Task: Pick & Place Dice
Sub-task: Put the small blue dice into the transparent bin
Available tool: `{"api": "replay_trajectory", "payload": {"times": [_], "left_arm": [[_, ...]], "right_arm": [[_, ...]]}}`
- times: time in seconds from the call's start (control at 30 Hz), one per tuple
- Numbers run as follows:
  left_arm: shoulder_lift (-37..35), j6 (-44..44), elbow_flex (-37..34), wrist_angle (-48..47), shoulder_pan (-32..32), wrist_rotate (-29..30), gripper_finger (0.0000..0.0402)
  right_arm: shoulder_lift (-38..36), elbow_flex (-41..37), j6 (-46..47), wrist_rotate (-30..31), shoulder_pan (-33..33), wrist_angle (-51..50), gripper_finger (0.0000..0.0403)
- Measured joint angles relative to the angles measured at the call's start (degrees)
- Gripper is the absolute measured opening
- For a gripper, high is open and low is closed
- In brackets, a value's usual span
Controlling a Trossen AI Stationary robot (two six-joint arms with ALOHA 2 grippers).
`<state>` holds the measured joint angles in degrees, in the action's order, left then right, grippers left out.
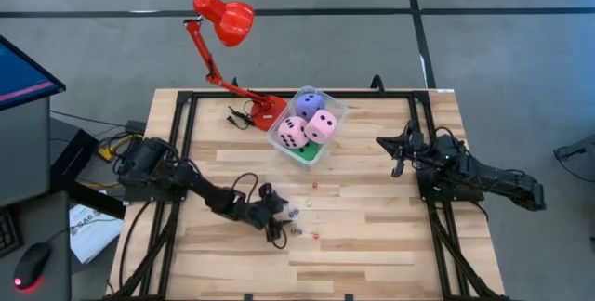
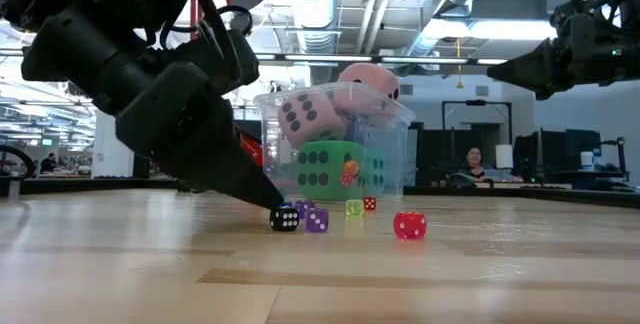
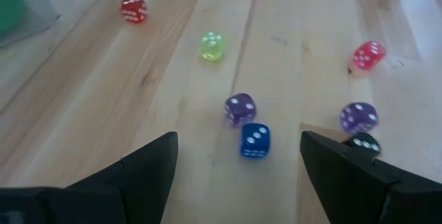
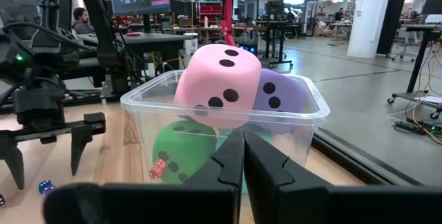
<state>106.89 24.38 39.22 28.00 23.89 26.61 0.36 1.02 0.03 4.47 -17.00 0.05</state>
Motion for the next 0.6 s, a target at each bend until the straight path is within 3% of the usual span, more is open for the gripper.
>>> {"api": "replay_trajectory", "payload": {"times": [0.6], "left_arm": [[1.5, 1.2, 0.0, 0.4, -0.2, 0.4, 0.0285]], "right_arm": [[0.0, 0.0, 0.0, 0.0, 0.0, 0.0, 0.0008]]}}
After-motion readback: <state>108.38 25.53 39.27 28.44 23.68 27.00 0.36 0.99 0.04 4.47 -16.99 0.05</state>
